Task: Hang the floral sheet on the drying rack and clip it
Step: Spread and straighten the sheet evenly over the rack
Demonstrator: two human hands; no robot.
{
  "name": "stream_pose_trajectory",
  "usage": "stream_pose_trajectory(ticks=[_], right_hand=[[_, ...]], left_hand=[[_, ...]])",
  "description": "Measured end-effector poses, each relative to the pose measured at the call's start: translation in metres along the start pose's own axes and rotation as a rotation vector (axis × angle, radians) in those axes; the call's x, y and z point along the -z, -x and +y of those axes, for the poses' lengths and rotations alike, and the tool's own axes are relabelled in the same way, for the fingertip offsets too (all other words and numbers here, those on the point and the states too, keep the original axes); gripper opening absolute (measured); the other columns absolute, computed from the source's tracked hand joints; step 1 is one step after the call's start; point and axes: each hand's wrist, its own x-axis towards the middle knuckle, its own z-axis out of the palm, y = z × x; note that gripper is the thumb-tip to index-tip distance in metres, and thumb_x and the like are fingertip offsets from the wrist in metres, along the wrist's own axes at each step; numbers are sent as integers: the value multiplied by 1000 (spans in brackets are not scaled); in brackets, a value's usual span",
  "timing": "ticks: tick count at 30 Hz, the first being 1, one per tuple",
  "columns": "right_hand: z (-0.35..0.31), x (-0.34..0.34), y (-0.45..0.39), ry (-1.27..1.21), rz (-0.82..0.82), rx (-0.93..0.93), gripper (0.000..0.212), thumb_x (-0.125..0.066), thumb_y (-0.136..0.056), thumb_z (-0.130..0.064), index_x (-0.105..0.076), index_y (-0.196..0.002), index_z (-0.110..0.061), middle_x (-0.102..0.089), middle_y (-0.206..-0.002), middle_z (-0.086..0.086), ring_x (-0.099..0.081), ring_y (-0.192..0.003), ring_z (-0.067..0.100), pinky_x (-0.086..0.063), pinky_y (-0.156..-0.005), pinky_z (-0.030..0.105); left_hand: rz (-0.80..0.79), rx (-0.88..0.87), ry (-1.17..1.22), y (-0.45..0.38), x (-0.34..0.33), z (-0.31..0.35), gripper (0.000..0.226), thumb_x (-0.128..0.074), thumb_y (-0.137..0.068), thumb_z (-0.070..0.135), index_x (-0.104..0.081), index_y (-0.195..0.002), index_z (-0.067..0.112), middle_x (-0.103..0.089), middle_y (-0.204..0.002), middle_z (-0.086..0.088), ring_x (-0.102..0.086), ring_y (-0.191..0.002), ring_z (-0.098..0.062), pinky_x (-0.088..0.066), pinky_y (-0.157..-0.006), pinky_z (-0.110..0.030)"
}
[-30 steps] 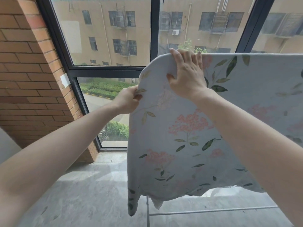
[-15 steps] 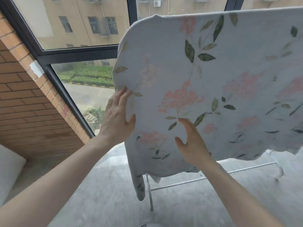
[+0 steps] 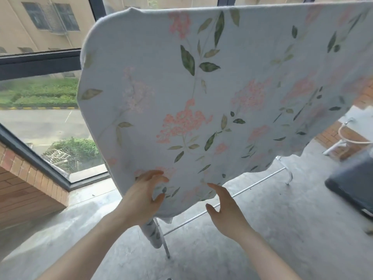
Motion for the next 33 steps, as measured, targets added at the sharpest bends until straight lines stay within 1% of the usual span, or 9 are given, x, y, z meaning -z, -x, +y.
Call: stream_pose_trajectory(ticks=[5,7,11,16,18,21,23,27,33], right_hand=[[20,39,8,-1,82,-46,54,-61,-101,-17,-41,-149,-32,-39,-142,-23,-37,-118,-21,-31,-83,-6],[28,55,7,-6,115,-56,53,-61,-101,-18,-43,-148,-32,-39,-140,-25,-38,-115,-24,-30,-85,-7],[52,101,2,-21,169,-44,53,-61,-101,-21,-43,-148,-36,-40,-144,-26,-35,-129,-12,-26,-105,10],[89,178,-4,-9,198,9,49,-59,-101,-24,-44,-144,-43,-36,-135,-41,-31,-124,-26,-28,-105,14],[111,220,-4,9,226,32,48,-60,-100,-24,-45,-140,-45,-36,-135,-43,-33,-126,-24,-30,-106,16],[138,280,-4,43,254,40,47,-60,-101,-25,-42,-135,-51,-34,-132,-46,-28,-117,-34,-32,-105,18],[155,324,-8,60,263,53,46,-61,-101,-26,-43,-137,-50,-35,-132,-44,-32,-117,-30,-34,-105,21],[183,392,-24,92,293,89,49,-62,-99,-27,-48,-145,-36,-45,-142,-24,-43,-128,-4,-38,-109,26],[203,480,-54,42,348,155,49,-64,-98,-28,-48,-142,-41,-45,-143,-26,-43,-132,-1,-39,-108,25]], left_hand=[[-52,-96,12,-36,-14,40,38,-61,-100,31,-55,-137,38,-38,-156,20,-34,-145,-9,-31,-114,-28],[-85,-135,-6,-53,-17,58,39,-60,-102,33,-53,-139,37,-36,-158,18,-29,-149,-9,-25,-119,-29],[-84,-207,-45,-91,-25,107,40,-61,-102,34,-54,-141,35,-36,-160,14,-30,-150,-12,-24,-123,-33],[-53,-248,-42,-136,-49,181,39,-59,-103,34,-51,-142,38,-32,-160,20,-30,-148,-10,-25,-119,-26],[-30,-265,-31,-154,-59,218,40,-61,-101,34,-54,-140,39,-35,-159,18,-34,-147,-12,-31,-118,-29],[14,-296,-53,-178,-69,271,40,-63,-100,35,-55,-139,39,-40,-157,16,-36,-145,-13,-34,-116,-31],[30,-322,-72,-193,-78,309,42,-61,-101,37,-52,-141,39,-38,-157,17,-36,-144,-12,-33,-116,-32],[61,-351,-91,-222,-89,371,45,-62,-100,38,-51,-143,38,-37,-157,17,-41,-141,-13,-34,-115,-31],[148,-434,-158,-278,-85,451,45,-66,-98,36,-54,-141,37,-40,-155,16,-36,-143,-11,-30,-117,-31]])
